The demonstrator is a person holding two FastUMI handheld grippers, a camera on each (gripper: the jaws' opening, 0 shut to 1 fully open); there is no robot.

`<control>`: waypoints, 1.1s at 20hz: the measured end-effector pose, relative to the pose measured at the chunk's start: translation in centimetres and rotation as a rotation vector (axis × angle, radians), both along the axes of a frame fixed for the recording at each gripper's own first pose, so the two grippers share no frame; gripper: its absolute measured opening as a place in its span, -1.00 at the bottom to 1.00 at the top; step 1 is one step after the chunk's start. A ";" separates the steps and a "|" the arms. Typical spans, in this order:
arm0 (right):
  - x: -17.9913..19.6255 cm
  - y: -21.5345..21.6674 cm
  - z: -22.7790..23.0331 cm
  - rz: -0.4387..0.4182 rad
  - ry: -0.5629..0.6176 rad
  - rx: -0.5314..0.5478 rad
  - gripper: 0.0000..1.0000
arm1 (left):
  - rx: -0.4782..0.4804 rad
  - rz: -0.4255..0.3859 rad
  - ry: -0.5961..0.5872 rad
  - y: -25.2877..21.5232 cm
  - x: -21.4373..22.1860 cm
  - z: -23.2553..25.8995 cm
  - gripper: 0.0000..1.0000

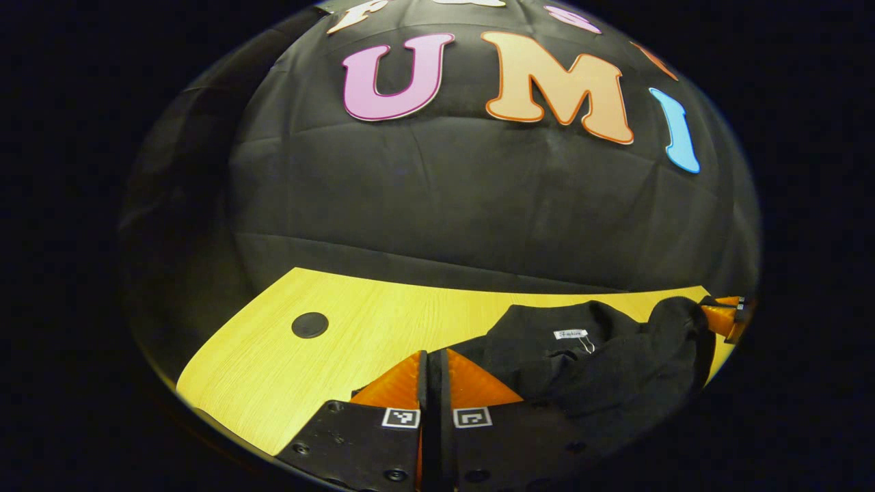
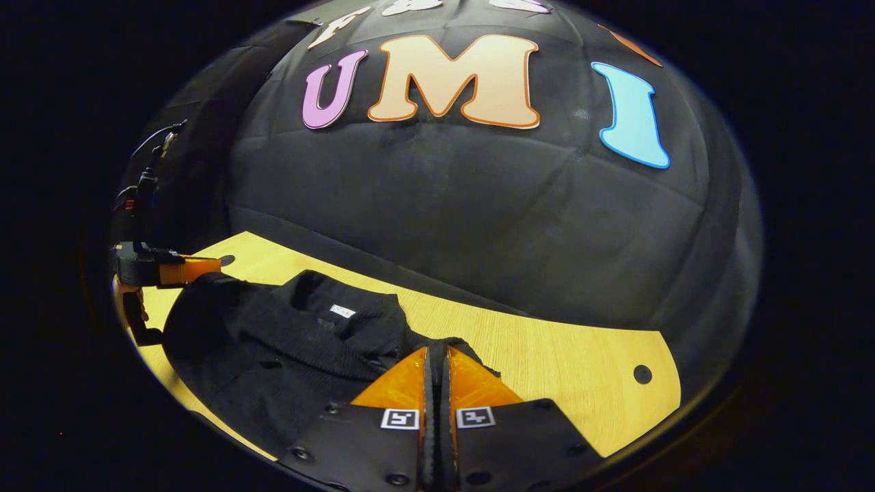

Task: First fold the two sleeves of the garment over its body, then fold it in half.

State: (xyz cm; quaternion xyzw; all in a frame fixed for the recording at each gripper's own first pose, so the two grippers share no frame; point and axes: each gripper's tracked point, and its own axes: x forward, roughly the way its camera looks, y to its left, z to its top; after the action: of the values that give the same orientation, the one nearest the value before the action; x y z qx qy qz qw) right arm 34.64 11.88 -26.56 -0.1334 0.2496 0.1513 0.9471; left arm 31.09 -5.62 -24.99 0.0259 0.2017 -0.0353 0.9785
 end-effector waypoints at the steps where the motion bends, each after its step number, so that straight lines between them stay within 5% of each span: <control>1: 0.1 -0.1 -0.1 -0.003 0.001 0.012 -0.77 | -0.004 0.005 -0.018 0.2 0.1 0.5 -0.89; 2: 0.0 0.1 0.1 -0.001 0.005 0.036 -0.75 | -0.006 -0.001 -0.032 0.1 0.3 1.2 -0.87; 7: -0.3 0.1 1.8 0.000 -0.020 0.053 0.58 | 0.025 -0.004 -0.065 0.0 -0.1 3.4 0.32; 9: -1.0 0.0 2.7 0.011 -0.035 0.028 0.78 | 0.004 -0.007 -0.065 -0.4 -0.7 4.3 0.65; 11: -1.6 0.0 3.9 0.020 -0.052 0.018 0.96 | -0.019 -0.008 -0.072 -0.6 -1.6 5.4 0.78; 18: -6.3 -0.9 10.5 0.020 -0.128 0.054 0.99 | -0.052 -0.001 -0.110 -0.5 -5.8 10.6 0.88; 22: -10.7 -2.5 15.1 -0.008 -0.221 0.108 1.00 | -0.081 -0.045 -0.233 -1.2 -10.1 16.4 0.89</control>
State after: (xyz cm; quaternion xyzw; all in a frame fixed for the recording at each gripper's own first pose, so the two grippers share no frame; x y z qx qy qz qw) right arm 23.94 9.37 -11.42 -0.0972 0.1357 0.1449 0.9753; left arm 21.03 -6.81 -8.59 -0.0054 0.0846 -0.0623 0.9945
